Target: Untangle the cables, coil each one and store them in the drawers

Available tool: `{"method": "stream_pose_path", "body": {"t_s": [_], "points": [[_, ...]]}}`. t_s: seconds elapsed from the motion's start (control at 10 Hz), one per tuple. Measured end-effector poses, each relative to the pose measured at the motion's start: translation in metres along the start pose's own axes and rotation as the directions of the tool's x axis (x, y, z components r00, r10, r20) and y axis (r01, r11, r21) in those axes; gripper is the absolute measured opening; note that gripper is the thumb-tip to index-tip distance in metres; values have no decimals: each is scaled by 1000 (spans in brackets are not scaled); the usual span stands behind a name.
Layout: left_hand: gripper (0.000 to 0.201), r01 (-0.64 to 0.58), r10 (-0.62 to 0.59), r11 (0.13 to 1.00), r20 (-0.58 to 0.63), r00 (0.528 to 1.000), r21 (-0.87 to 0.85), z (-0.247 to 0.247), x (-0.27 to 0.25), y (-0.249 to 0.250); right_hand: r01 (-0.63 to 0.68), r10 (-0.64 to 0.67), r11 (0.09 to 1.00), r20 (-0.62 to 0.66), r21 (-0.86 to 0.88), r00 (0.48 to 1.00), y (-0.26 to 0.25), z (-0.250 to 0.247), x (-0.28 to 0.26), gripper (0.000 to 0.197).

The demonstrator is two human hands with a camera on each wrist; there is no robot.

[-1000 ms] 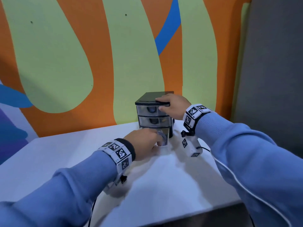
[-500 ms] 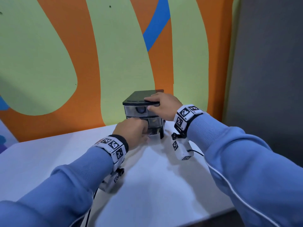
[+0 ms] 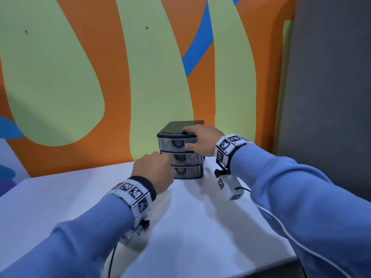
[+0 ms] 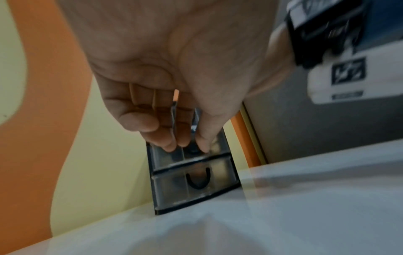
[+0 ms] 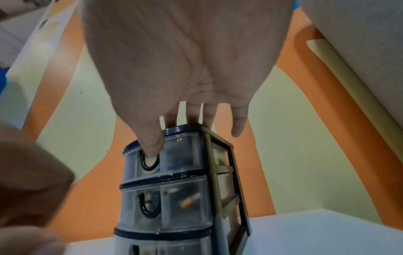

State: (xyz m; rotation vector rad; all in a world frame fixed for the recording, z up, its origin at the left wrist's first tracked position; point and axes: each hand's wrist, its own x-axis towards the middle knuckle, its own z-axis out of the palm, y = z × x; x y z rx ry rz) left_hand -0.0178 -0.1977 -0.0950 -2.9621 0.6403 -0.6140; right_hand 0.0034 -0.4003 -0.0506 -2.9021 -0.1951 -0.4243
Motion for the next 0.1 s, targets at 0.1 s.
{"method": "stream_pose_path", "body": {"t_s": [0.1], "points": [[41,25,-32,996,-82,996,-82,-19,-35,-37,4,-4,1000,-27,22,1000,-5,-9,-5,70]]}}
